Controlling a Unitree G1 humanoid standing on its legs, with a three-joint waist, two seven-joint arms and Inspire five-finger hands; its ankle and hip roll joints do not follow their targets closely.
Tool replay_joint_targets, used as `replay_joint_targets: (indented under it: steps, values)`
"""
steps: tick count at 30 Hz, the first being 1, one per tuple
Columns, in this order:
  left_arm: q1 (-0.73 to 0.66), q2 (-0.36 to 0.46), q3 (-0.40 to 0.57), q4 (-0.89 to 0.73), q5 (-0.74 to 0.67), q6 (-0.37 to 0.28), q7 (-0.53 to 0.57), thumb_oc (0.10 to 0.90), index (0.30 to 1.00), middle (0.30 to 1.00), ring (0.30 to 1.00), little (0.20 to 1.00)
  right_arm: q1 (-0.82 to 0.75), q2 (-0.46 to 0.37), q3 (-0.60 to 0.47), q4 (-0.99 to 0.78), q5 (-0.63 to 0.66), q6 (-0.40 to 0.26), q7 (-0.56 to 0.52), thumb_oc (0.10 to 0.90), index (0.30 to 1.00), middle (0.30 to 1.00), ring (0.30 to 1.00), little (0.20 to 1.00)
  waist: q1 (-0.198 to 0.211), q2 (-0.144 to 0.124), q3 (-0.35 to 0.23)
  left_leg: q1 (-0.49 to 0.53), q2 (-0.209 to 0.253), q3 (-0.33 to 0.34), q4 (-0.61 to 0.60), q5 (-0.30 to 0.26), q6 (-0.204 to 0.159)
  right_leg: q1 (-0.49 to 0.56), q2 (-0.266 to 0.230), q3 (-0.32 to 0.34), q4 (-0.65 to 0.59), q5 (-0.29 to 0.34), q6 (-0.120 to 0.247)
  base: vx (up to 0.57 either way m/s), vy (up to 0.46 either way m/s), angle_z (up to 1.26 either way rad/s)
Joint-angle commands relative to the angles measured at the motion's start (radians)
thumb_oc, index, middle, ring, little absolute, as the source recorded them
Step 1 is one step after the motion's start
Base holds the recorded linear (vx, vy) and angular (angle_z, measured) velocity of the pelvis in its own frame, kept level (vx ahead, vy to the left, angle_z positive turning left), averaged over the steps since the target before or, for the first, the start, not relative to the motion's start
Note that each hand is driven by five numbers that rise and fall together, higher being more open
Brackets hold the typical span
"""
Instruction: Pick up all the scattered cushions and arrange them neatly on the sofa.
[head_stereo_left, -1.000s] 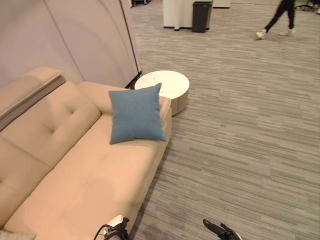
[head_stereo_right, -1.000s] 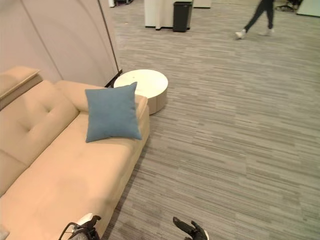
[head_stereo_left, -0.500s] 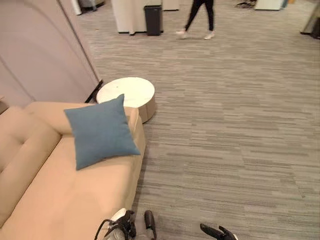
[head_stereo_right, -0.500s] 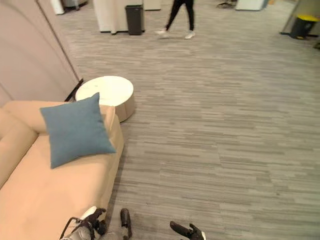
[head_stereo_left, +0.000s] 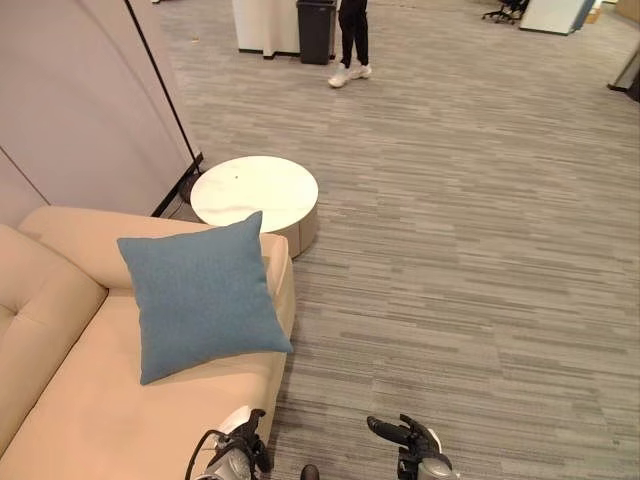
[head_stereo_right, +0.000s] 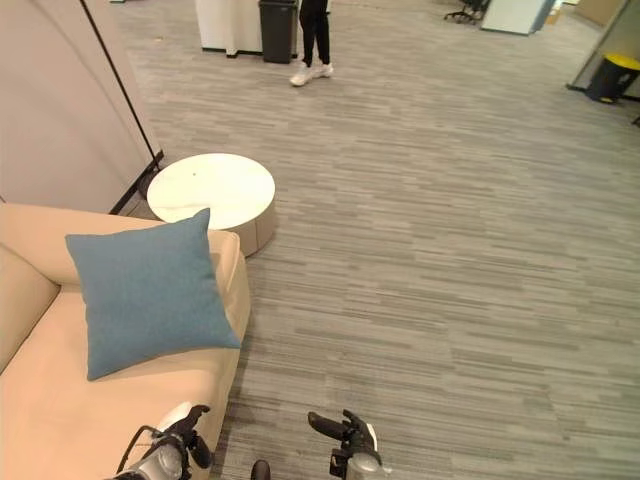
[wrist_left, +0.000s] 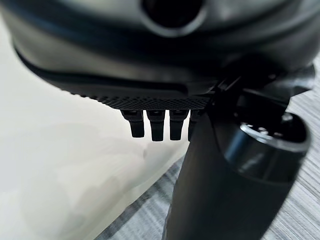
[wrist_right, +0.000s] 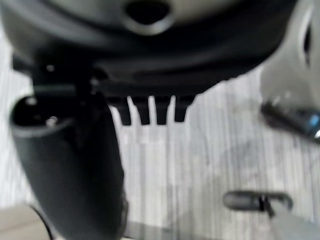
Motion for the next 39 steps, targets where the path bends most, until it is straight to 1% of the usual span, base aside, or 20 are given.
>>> replay_joint_targets:
  steps: [1,4,5,6,8,12,14,17,18,19,20,22,24,25,29,30,32,33,36,39]
  values:
    - [-0.072,-0.052,-0.013,0.063,0.059,-0.011,0.022,0.8,0.9,0.9,0.9,0.9,-0.025,-0.028,-0.043,0.007,-0.008,-0.032,-0.034,0.8,0.9,0.9,0.9,0.9,-0.023,0.036,0.018,-0.046,0.035,0.018,0.099,-0.157,-0.075,0.011,0.025,0.126,-0.25,0.136,-0.017,0.22,-0.134,0.39]
    - [-0.052,-0.058,-0.016,0.082,0.08,-0.008,0.021,0.8,0.9,0.9,0.9,0.9,-0.023,-0.033,-0.071,-0.005,0.036,-0.037,-0.045,0.8,0.9,0.9,0.9,0.9,-0.079,0.035,0.017,0.003,0.038,-0.044,0.087,-0.181,-0.092,-0.049,0.043,0.34,-0.426,0.236,0.014,0.32,-0.161,0.44]
    - [-0.052,-0.058,-0.016,0.082,0.08,-0.008,0.021,0.8,0.9,0.9,0.9,0.9,-0.023,-0.033,-0.071,-0.005,0.036,-0.037,-0.045,0.8,0.9,0.9,0.9,0.9,-0.079,0.035,0.016,0.002,0.038,-0.044,0.087,-0.181,-0.092,-0.049,0.043,0.34,-0.427,0.236,0.014,0.37,-0.193,0.62]
    - [-0.039,-0.06,-0.018,0.095,0.088,-0.006,0.019,0.8,0.9,0.9,0.9,0.9,-0.022,-0.036,-0.08,-0.023,0.067,-0.048,-0.053,0.8,0.9,0.9,0.9,0.9,-0.11,0.029,0.013,0.043,0.037,-0.1,0.072,-0.196,-0.098,-0.089,0.08,0.467,-0.469,0.276,0.029,0.36,-0.215,0.67]
    - [-0.032,-0.06,-0.015,0.105,0.075,-0.006,0.026,0.8,0.9,0.9,0.9,0.9,-0.034,-0.042,-0.093,-0.048,0.086,-0.063,-0.068,0.8,0.9,0.9,0.9,0.9,-0.125,0.016,0.015,0.073,0.037,-0.169,0.08,-0.226,-0.107,-0.075,0.113,0.524,-0.461,0.257,0.031,0.39,-0.274,0.85]
    - [0.004,-0.043,0.044,0.121,0.009,-0.017,0.04,0.8,0.9,0.9,0.9,0.9,-0.062,-0.07,-0.139,-0.108,0.137,-0.095,-0.088,0.8,0.9,0.9,0.9,0.9,-0.122,-0.003,-0.01,0.078,0.082,-0.229,0.182,-0.256,-0.151,-0.016,0.16,0.464,-0.426,0.206,-0.007,0.35,-0.312,1.6]
    - [0.034,-0.034,0.076,0.105,-0.044,-0.048,0.023,0.8,0.9,0.9,0.9,0.9,-0.088,-0.094,-0.145,-0.154,0.13,-0.114,-0.094,0.8,0.9,0.9,0.9,0.9,-0.097,-0.014,-0.01,-0.012,0.105,-0.233,0.36,-0.161,-0.193,0.041,0.184,0.404,-0.441,0.188,-0.06,0.18,-0.285,0.75]
    - [0.038,-0.016,0.089,0.058,-0.076,-0.062,0.021,0.8,0.9,0.9,0.9,0.9,-0.118,-0.13,-0.149,-0.22,0.134,-0.133,-0.112,0.8,0.9,0.9,0.9,0.9,-0.078,-0.045,0.014,-0.178,0.148,-0.113,0.579,-0.084,-0.196,0.088,0.179,0.334,-0.461,0.179,-0.094,0.03,-0.267,0.81]
    - [0.039,-0.011,0.111,0.026,-0.108,-0.063,0.009,0.8,0.9,0.9,0.9,0.9,-0.166,-0.158,-0.161,-0.278,0.145,-0.145,-0.143,0.8,0.9,0.9,0.9,0.9,-0.062,-0.072,0.025,-0.239,0.237,0.072,0.656,-0.126,-0.174,0.134,0.191,0.26,-0.49,0.149,-0.114,0.2,-0.394,0.96]
    - [0.035,-0.002,0.175,0.002,-0.158,-0.059,-0.014,0.8,0.9,0.9,0.9,0.9,-0.131,-0.292,-0.23,-0.302,0.209,-0.122,-0.045,0.8,0.9,0.9,0.9,0.9,-0.082,-0.087,0.002,-0.227,0.288,0.25,0.571,-0.194,-0.166,0.188,0.215,0.191,-0.53,0.106,-0.106,0.21,-0.39,1.04]
    - [0.037,-0.006,0.173,0.0,-0.158,-0.058,-0.014,0.8,0.9,0.9,0.9,0.9,-0.131,-0.299,-0.231,-0.297,0.214,-0.122,-0.037,0.8,0.9,0.9,0.9,0.9,-0.078,-0.084,0.004,-0.223,0.287,0.253,0.569,-0.196,-0.164,0.19,0.214,0.193,-0.531,0.107,-0.105,0.27,-0.173,1.54]
    - [0.083,0.0,0.26,-0.023,-0.189,-0.061,-0.031,0.8,0.9,0.9,0.9,0.9,-0.062,-0.313,-0.23,-0.558,0.162,-0.185,-0.005,0.8,0.9,0.9,0.9,0.9,-0.108,-0.077,-0.037,-0.251,0.225,0.495,0.364,-0.16,-0.143,0.221,0.242,0.113,-0.556,0.069,-0.09,0.2,0.006,1.37]
    - [0.085,0.001,0.259,-0.024,-0.188,-0.061,-0.031,0.8,0.9,0.9,0.9,0.9,-0.058,-0.312,-0.231,-0.563,0.16,-0.183,-0.008,0.8,0.9,0.9,0.9,0.9,-0.107,-0.079,-0.041,-0.25,0.221,0.498,0.355,-0.153,-0.142,0.218,0.24,0.114,-0.556,0.071,-0.09,0.14,0.031,1.26]
    - [0.108,0.002,0.33,0.0,-0.214,-0.042,-0.034,0.8,0.9,0.9,0.9,0.9,-0.084,-0.367,-0.25,-0.702,0.109,-0.186,-0.034,0.8,0.9,0.9,0.9,0.9,-0.115,-0.071,-0.056,-0.232,0.234,0.609,0.249,-0.108,-0.144,0.233,0.263,0.08,-0.55,0.063,-0.084,0.17,0.031,1.04]
    - [0.138,0.019,0.41,0.041,-0.266,-0.021,-0.026,0.8,0.9,0.9,0.9,0.9,-0.048,-0.321,-0.192,-0.901,0.037,-0.115,-0.059,0.8,0.9,0.9,0.9,0.9,-0.081,-0.078,-0.081,-0.131,0.106,0.48,0.084,-0.109,-0.092,0.22,0.187,0.05,-0.323,0.138,0.0,0.48,0.311,0.46]
    - [0.151,0.026,0.46,0.035,-0.324,0.004,-0.03,0.8,0.9,0.9,0.9,0.9,-0.062,-0.275,-0.15,-1.026,-0.085,-0.042,-0.145,0.8,0.9,0.9,0.9,0.9,-0.091,-0.065,-0.079,-0.071,0.078,0.466,0.041,-0.128,-0.047,0.19,0.1,0.038,-0.095,0.252,0.067,0.21,0.221,0.3]
    - [0.158,0.032,0.476,0.029,-0.347,0.01,-0.028,0.8,0.9,0.9,0.9,0.9,-0.065,-0.251,-0.138,-1.099,-0.121,0.0,-0.164,0.8,0.9,0.9,0.9,0.9,-0.1,-0.061,-0.073,-0.047,0.061,0.44,0.026,-0.136,-0.027,0.163,0.059,0.06,0.029,0.271,0.078,0.22,0.211,0.6]
    - [0.154,0.039,0.495,0.017,-0.367,0.002,-0.022,0.8,0.9,0.9,0.9,0.9,0.029,-0.235,-0.127,-1.106,-0.191,-0.042,-0.128,0.8,0.9,0.9,0.9,0.9,-0.123,-0.05,-0.061,-0.014,0.062,0.42,0.002,-0.137,-0.022,0.103,0.049,0.106,0.136,0.276,0.076,0.15,0.127,0.72]
    - [0.145,0.031,0.49,0.01,-0.378,-0.016,-0.008,0.8,0.9,0.9,0.9,0.9,0.037,-0.221,-0.125,-1.126,-0.235,-0.051,-0.111,0.8,0.9,0.9,0.9,0.9,-0.146,-0.046,-0.05,0.03,0.064,0.351,-0.013,-0.15,-0.028,0.041,0.031,0.139,0.149,0.251,0.061,0.22,-0.027,1.21]
    - [0.131,0.048,0.445,-0.002,-0.37,-0.048,-0.046,0.8,0.9,0.9,0.9,0.9,-0.092,-0.307,-0.159,-0.914,-0.262,-0.057,-0.057,0.8,0.9,0.9,0.9,0.9,-0.12,-0.06,-0.048,0.037,0.085,0.196,-0.01,-0.143,-0.075,0.044,0.028,0.163,-0.179,0.203,0.014,0.22,-0.305,1.42]
